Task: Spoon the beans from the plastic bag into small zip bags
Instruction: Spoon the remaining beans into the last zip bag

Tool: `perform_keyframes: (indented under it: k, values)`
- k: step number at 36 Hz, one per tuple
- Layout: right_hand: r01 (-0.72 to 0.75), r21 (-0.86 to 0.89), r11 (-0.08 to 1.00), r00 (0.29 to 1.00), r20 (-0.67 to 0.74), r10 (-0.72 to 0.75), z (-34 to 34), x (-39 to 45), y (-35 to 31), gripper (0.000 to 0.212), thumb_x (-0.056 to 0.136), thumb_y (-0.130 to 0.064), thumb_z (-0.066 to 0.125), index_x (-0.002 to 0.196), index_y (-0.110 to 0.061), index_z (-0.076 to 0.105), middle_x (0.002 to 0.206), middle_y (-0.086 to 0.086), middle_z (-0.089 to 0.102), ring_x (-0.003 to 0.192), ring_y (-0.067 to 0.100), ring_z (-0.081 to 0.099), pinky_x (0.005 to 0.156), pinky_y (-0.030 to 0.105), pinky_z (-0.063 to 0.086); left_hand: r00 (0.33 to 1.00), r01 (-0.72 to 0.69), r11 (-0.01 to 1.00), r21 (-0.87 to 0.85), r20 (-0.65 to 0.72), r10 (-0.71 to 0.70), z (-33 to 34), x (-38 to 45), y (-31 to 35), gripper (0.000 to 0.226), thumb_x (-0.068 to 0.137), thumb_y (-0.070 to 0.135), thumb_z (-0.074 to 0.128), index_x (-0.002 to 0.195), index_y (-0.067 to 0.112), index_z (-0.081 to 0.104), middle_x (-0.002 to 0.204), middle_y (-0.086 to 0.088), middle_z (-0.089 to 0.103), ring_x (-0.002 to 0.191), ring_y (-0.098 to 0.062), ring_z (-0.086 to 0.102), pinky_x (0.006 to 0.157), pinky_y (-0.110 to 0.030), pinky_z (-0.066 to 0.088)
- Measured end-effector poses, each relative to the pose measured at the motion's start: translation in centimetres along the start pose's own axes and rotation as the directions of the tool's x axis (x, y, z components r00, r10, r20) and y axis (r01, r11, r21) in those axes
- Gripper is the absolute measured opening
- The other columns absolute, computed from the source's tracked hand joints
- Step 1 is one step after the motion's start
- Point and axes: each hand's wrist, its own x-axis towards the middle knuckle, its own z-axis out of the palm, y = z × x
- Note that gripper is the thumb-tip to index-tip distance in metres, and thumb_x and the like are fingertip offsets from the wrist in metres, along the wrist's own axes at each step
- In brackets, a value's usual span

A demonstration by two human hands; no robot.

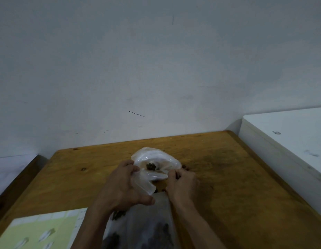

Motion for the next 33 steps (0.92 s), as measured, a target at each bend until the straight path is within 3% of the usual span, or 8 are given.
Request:
perform_keyframes:
  k: [3, 7, 12, 18, 22, 25, 28, 33]
  values:
    - [-0.076, 0.065, 0.995, 0.997, 0.033, 0.074, -0.1, 0.2, -0.1, 0.033, 0.095, -0.016, 0.059, 0.064, -0.008, 0.067, 0.059, 0.008, 0.067, 0.054, 0.019, 0.068, 0.050, 0.032, 0.055, 1.000, -0.004, 1.000, -0.005, 0.002, 0.004, -0.1, 0.1, 0.0, 0.118, 0.038, 0.063, 0.087, 0.141, 0.023, 0.047, 0.147, 0.015, 0.031, 0.126, -0.012, 0.043, 0.103, -0.033, 0.047]
    - [-0.097, 0.095, 0.991, 0.993, 0.079, 0.090, -0.4, 0.4, 0.3, 0.032, 0.094, -0.016, 0.060, 0.065, -0.006, 0.068, 0.059, 0.009, 0.067, 0.053, 0.022, 0.065, 0.048, 0.032, 0.051, 1.000, -0.003, 1.000, -0.027, 0.005, 0.004, -0.2, 0.0, -0.4, 0.118, 0.037, 0.063, 0.088, 0.140, 0.022, 0.047, 0.145, 0.016, 0.032, 0.123, -0.010, 0.045, 0.099, -0.027, 0.047]
    - [-0.157, 0.128, 0.979, 0.978, 0.158, 0.136, -0.2, 0.3, 0.6, 0.030, 0.091, -0.012, 0.061, 0.063, -0.002, 0.068, 0.053, 0.003, 0.057, 0.049, 0.013, 0.055, 0.047, 0.027, 0.044, 1.000, -0.018, 0.998, -0.052, 0.000, 0.018, -0.2, -0.3, -0.9, 0.113, 0.039, 0.055, 0.093, 0.137, 0.019, 0.050, 0.131, 0.021, 0.034, 0.116, -0.006, 0.048, 0.087, -0.018, 0.042]
    - [-0.266, 0.195, 0.944, 0.950, 0.217, 0.223, 0.5, 0.3, 0.7, 0.026, 0.092, -0.013, 0.062, 0.069, -0.002, 0.069, 0.055, 0.004, 0.057, 0.050, 0.015, 0.052, 0.050, 0.029, 0.042, 0.999, -0.045, 0.998, -0.040, 0.001, 0.045, -0.2, -0.4, -1.1, 0.109, 0.043, 0.055, 0.093, 0.137, 0.022, 0.049, 0.128, 0.022, 0.033, 0.114, -0.005, 0.045, 0.086, -0.018, 0.039]
    - [-0.139, 0.061, 0.988, 0.977, 0.174, 0.127, 0.0, 0.2, 0.6, 0.031, 0.093, -0.016, 0.061, 0.064, -0.009, 0.067, 0.054, -0.002, 0.058, 0.043, 0.002, 0.049, 0.043, 0.016, 0.040, 0.999, -0.051, 0.997, -0.049, -0.013, 0.050, -0.5, -0.5, -1.2, 0.109, 0.042, 0.056, 0.093, 0.137, 0.024, 0.050, 0.147, 0.016, 0.033, 0.122, -0.006, 0.042, 0.095, -0.021, 0.040]
    - [-0.018, -0.068, 0.998, 0.995, 0.097, 0.025, 0.0, -0.2, 0.7, 0.031, 0.093, -0.016, 0.061, 0.063, -0.011, 0.066, 0.058, -0.001, 0.063, 0.050, 0.004, 0.058, 0.050, 0.024, 0.054, 0.995, -0.085, 0.996, -0.038, -0.046, 0.083, -0.8, -0.7, -1.0, 0.109, 0.042, 0.056, 0.094, 0.136, 0.024, 0.050, 0.150, 0.016, 0.031, 0.121, -0.002, 0.037, 0.097, -0.020, 0.038]
    - [-0.013, -0.104, 0.994, 0.994, 0.106, 0.024, 0.1, -0.6, 0.5, 0.029, 0.095, -0.016, 0.060, 0.067, -0.014, 0.066, 0.065, -0.001, 0.065, 0.059, 0.006, 0.063, 0.056, 0.023, 0.057, 0.993, -0.104, 0.995, -0.013, -0.061, 0.103, -1.0, -0.5, -0.7, 0.109, 0.043, 0.056, 0.093, 0.138, 0.024, 0.049, 0.151, 0.016, 0.029, 0.119, -0.001, 0.034, 0.097, -0.020, 0.037]
    - [-0.052, -0.062, 0.997, 0.991, 0.119, 0.059, 0.1, -0.6, 0.6, 0.032, 0.094, -0.017, 0.061, 0.063, -0.013, 0.067, 0.057, -0.003, 0.062, 0.048, 0.002, 0.055, 0.045, 0.017, 0.047, 0.997, -0.075, 0.997, 0.000, -0.027, 0.075, -1.1, -0.3, -1.2, 0.114, 0.038, 0.060, 0.091, 0.138, 0.026, 0.048, 0.153, 0.016, 0.028, 0.120, -0.005, 0.038, 0.100, -0.027, 0.044]
